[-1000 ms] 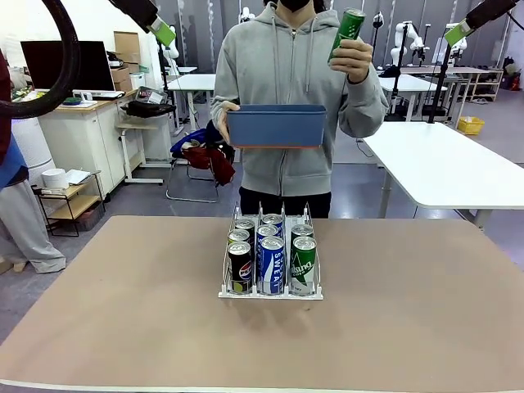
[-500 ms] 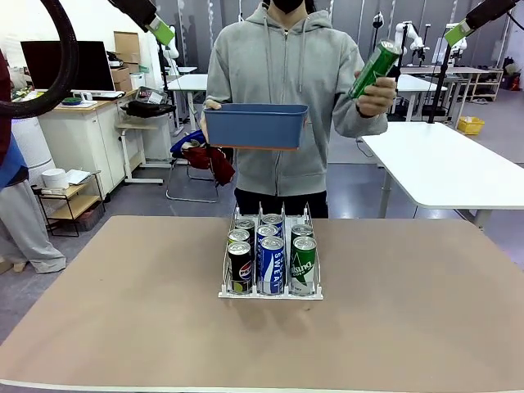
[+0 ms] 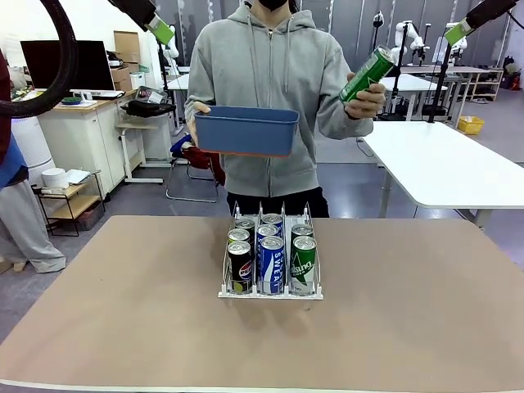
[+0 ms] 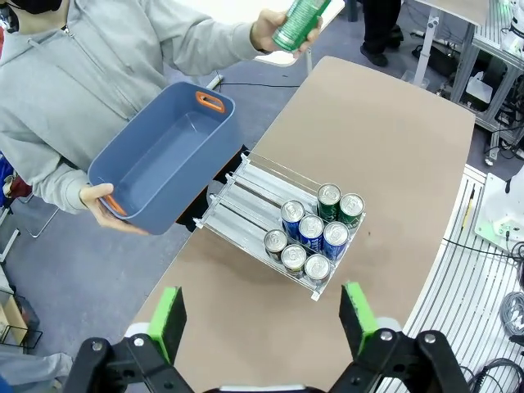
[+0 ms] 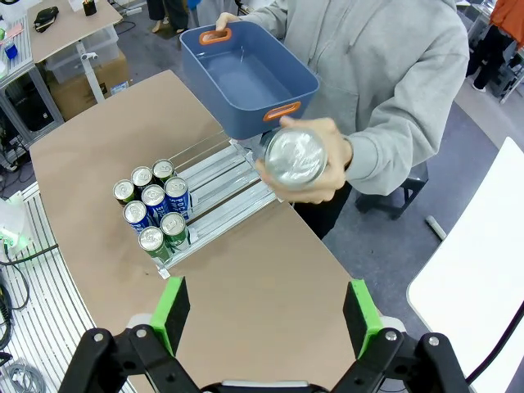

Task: Fill the beverage cans into the dispenser.
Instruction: Pick up the Sprite handed by the human.

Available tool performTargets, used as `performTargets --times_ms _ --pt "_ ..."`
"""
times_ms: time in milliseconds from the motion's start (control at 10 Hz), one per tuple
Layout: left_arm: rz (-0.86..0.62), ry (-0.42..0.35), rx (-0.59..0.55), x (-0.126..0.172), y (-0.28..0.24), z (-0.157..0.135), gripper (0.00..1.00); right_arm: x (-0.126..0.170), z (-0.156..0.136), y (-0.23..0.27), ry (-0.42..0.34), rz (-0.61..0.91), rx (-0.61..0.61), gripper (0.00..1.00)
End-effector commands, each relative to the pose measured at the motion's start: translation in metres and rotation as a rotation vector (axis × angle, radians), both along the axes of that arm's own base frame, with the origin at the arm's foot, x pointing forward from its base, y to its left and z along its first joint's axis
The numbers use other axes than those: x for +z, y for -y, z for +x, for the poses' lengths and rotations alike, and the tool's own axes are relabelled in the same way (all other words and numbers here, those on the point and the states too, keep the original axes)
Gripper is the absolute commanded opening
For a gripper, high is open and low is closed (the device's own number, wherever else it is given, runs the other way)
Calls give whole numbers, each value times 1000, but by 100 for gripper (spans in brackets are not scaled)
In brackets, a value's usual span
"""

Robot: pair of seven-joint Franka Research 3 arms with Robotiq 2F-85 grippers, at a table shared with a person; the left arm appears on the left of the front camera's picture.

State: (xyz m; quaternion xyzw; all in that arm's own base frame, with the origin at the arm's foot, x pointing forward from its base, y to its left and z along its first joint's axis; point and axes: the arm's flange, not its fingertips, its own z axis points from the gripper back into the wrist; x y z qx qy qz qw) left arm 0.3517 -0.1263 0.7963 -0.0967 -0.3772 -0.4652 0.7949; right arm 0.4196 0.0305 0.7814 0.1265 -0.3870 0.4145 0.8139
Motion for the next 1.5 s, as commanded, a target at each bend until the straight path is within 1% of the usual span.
performTargets --times_ms 0,800,900,1000,1100,1200,1300,1400 --pt "-8 -8 -6 -6 -3 -4 100 -1 -1 0 -1 1 1 100" --pt "-8 -8 -6 -6 -3 -4 100 0 0 0 0 0 0 100" --pt "-8 -8 -6 -6 -3 -4 100 -5 15 1 -29 16 2 100" --pt "-8 -8 -6 -6 -3 -4 100 -11 31 3 -41 27 -10 100" --pt "-8 -8 -6 -6 -3 -4 100 -14 34 2 -61 25 -61 100" --pt "-8 -8 -6 -6 -3 -4 100 -24 35 -9 -107 45 -24 100" --pt "-8 -8 -6 -6 -3 -4 100 -32 46 -13 -133 44 3 100" --pt "-8 -8 -6 -6 -3 -4 100 -43 49 -20 -162 71 12 100"
